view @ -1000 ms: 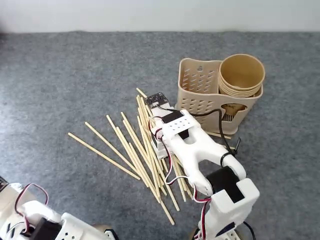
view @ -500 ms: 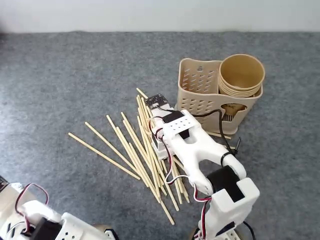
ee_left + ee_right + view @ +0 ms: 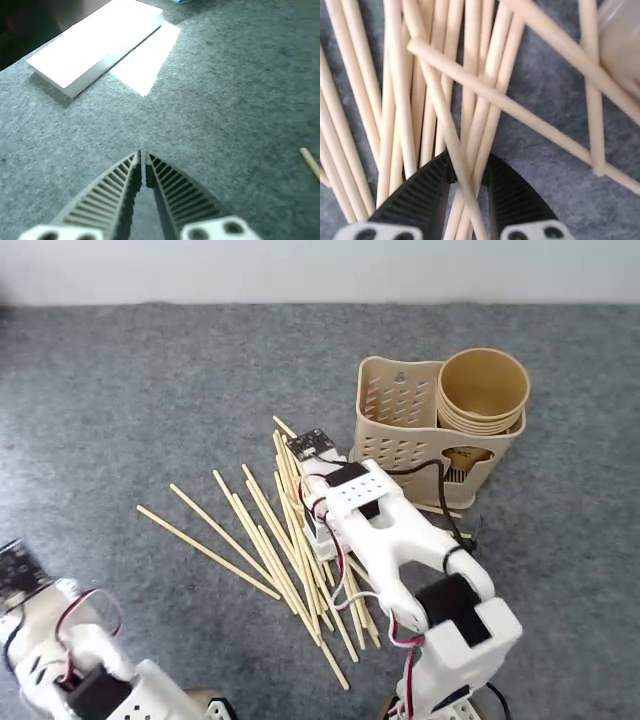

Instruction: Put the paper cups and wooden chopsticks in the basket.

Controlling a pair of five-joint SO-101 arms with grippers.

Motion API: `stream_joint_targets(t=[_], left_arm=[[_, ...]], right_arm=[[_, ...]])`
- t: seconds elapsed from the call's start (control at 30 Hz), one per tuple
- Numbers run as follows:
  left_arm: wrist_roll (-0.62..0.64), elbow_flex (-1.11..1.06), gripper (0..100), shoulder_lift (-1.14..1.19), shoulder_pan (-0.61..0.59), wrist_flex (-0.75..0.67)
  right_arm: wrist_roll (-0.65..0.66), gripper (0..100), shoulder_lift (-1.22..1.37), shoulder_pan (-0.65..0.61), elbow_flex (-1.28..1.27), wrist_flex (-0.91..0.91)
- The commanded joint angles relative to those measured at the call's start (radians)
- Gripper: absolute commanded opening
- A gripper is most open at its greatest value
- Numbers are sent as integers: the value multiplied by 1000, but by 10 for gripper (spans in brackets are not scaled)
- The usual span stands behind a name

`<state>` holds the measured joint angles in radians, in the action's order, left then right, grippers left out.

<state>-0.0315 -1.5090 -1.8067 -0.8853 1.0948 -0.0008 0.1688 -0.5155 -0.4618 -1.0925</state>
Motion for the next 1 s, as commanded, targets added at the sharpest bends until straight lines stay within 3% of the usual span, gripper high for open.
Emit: stream_joint_targets(t=[0.0,0.2,0.6,0.97], left_arm=[[86,12,16,-12,187,-8],[189,5,16,-12,456,-8],[135,-81,16,-12,499,-8],[28,-168,15,-12,565,-84]], right_arm=[[14,9,-128,-2,-68,-27],[6,9,-306,-4,-94,-174],[5,9,-450,-5,-104,-194],[-161,8,-668,-119,-109,-266]])
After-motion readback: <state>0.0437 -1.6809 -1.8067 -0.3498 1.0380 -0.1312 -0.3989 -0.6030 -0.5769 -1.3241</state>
